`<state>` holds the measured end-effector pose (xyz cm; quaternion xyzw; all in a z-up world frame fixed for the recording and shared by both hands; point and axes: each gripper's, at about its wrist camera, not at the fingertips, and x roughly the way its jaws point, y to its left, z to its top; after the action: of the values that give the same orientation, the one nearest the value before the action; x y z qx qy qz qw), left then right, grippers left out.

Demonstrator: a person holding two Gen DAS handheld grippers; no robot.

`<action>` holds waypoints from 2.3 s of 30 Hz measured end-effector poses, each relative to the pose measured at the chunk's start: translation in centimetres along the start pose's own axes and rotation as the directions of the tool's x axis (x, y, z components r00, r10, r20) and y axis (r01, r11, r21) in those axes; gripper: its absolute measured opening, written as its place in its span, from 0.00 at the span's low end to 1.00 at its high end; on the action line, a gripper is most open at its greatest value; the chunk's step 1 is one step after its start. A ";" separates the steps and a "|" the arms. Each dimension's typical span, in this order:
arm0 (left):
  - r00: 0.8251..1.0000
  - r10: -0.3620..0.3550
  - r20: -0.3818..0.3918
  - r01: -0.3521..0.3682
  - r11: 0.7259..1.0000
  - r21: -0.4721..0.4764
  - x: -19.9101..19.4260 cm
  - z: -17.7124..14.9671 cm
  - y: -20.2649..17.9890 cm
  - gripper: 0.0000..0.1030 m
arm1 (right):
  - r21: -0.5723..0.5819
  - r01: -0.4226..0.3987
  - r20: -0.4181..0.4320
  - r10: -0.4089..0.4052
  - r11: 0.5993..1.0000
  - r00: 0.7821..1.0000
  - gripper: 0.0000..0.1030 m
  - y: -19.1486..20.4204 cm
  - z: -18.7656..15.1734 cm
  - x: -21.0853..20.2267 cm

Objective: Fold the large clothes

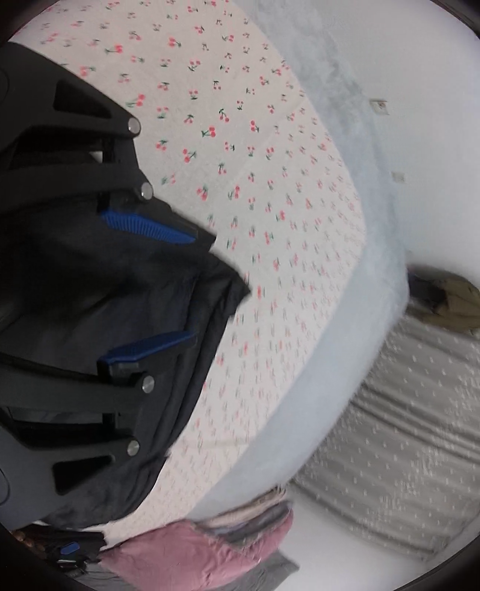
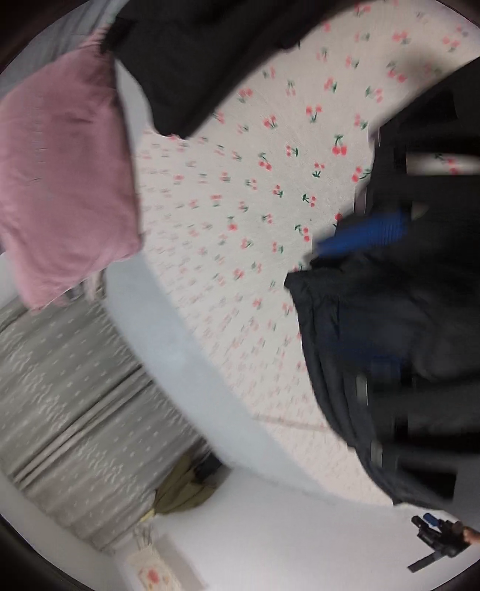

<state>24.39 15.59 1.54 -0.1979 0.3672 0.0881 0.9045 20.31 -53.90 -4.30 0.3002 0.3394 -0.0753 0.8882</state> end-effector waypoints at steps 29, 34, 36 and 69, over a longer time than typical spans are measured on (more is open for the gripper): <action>0.978 -0.050 -0.204 0.135 0.892 0.430 1.2 -13.9 -16.3 0.58 | -0.344 0.042 -0.271 -0.142 0.938 0.952 0.84 6.3 -12.6 3.2; 0.974 -0.028 -0.226 0.134 0.872 0.471 1.5 -12.8 -17.7 0.58 | -0.312 0.029 -0.278 -0.120 0.950 0.953 0.84 6.2 -11.9 3.3; 0.972 -0.023 -0.235 0.133 0.876 0.463 1.9 -11.8 -18.3 0.58 | -0.305 0.024 -0.281 -0.114 0.952 0.953 0.84 6.0 -11.5 3.3; 0.963 0.096 -0.253 0.030 0.890 0.455 6.2 -6.6 -19.7 0.59 | -0.238 -0.030 -0.327 -0.051 0.971 0.943 0.84 2.9 -9.4 3.8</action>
<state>30.63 -4.96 -1.31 0.0154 0.5001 -0.0124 0.8657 18.91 -45.80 -10.88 0.1971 0.4921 0.0129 0.8478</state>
